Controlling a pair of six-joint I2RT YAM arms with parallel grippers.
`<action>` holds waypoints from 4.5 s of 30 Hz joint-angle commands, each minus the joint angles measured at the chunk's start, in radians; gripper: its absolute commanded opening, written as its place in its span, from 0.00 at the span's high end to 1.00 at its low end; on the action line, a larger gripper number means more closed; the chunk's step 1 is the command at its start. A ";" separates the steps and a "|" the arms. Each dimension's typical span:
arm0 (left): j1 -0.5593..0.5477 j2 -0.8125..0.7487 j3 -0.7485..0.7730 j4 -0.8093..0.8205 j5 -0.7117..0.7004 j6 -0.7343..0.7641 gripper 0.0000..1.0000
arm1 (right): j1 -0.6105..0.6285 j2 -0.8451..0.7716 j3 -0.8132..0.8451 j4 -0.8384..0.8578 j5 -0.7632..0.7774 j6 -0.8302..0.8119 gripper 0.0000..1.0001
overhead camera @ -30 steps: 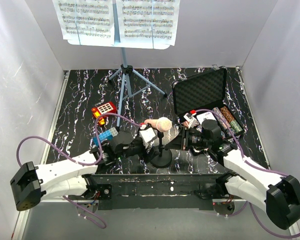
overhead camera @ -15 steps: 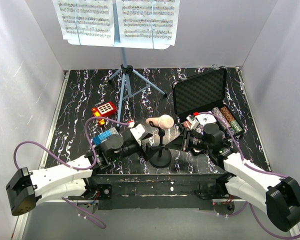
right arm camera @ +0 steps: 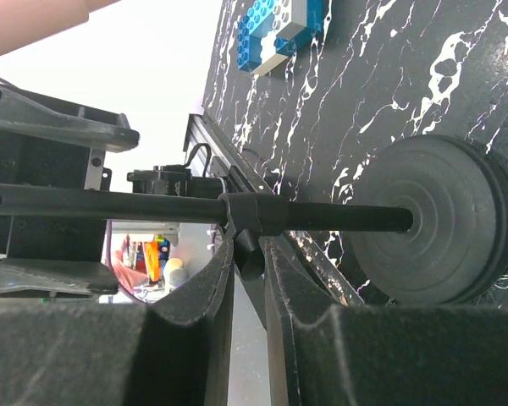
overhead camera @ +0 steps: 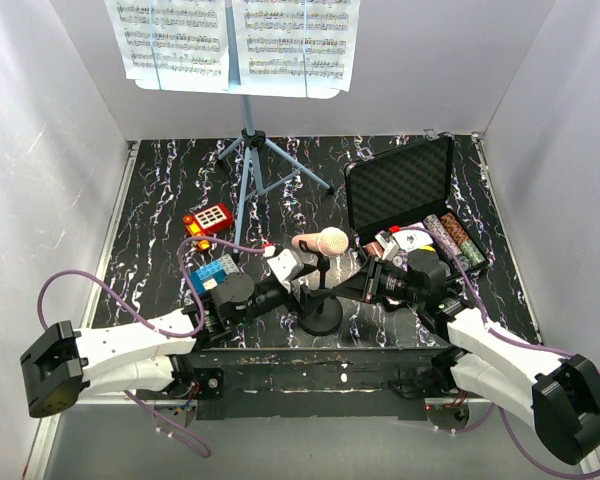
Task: Pack up the instrument practice props
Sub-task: Unscrew the knob on the microphone stand.
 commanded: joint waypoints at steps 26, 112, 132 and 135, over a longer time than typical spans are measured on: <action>-0.019 0.027 0.052 0.098 -0.041 0.081 1.00 | 0.033 -0.024 0.019 -0.064 0.077 -0.052 0.98; -0.017 -0.026 0.000 -0.034 -0.077 0.127 1.00 | 0.963 0.432 0.065 0.763 1.829 -1.821 0.88; -0.017 -0.016 0.000 -0.051 -0.116 0.161 1.00 | 0.834 -0.130 0.242 -0.575 1.250 -0.538 0.28; -0.017 -0.029 -0.003 -0.049 -0.132 0.170 1.00 | 0.710 -0.219 0.196 -0.526 1.057 -0.434 0.27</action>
